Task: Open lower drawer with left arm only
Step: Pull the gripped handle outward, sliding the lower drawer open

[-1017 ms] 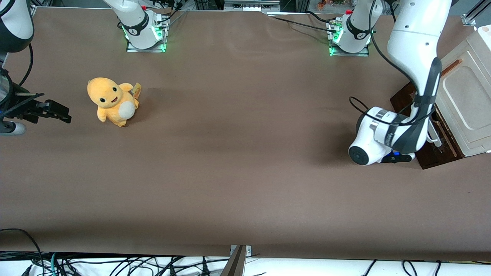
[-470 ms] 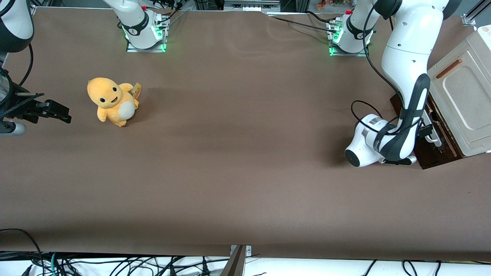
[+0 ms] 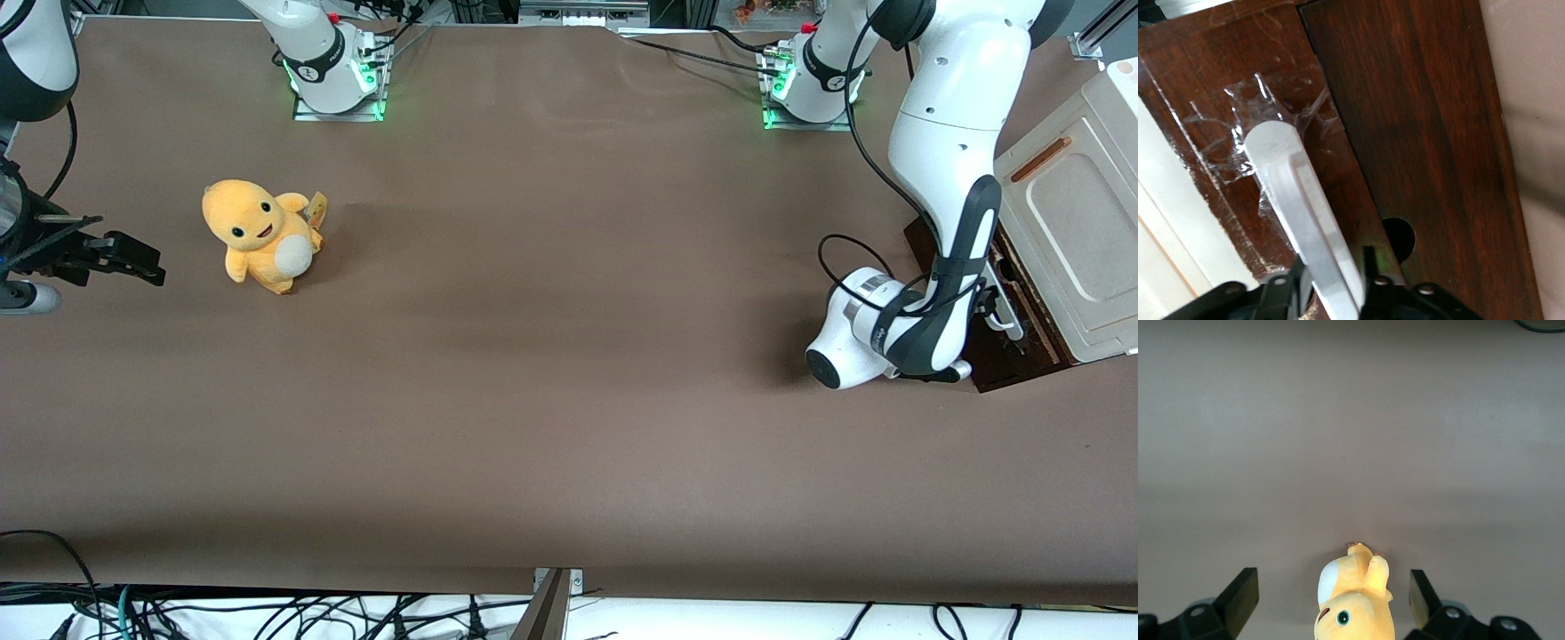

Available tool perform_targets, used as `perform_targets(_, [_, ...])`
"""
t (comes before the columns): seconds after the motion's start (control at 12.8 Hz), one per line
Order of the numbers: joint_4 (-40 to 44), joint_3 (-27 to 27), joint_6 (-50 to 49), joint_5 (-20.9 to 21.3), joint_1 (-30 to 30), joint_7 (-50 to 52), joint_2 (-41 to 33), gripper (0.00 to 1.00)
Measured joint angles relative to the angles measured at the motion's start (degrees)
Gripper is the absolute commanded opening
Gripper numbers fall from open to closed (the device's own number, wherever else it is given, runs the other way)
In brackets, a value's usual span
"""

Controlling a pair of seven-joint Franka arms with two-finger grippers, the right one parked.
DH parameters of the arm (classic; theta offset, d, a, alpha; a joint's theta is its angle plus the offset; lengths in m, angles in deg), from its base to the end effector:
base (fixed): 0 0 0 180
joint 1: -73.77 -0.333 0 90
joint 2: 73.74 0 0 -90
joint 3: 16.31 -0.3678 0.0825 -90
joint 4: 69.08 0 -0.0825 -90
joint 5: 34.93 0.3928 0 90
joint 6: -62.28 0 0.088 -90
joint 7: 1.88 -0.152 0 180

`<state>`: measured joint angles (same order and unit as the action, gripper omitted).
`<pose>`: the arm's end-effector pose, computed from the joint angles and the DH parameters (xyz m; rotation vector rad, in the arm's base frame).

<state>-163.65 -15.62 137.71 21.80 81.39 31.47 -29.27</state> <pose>0.6108 0.0547 0.1977 -1.7790 -0.0572 0.6382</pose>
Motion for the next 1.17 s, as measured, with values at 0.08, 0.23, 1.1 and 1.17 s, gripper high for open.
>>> perform_targets(0.08, [0.2,0.0,-0.3,0.0,0.0,0.4,0.0,0.0])
perform_targets(0.23, [0.3,0.0,-0.4,0.0,0.0,0.4,0.0,0.0])
perform_targets(1.1, [5.2,0.6,-1.2,-5.7,6.5,-0.4,0.8,0.54])
perform_targets(1.17, [5.3,0.6,-1.2,-5.9,6.5,-0.5,0.9,1.0])
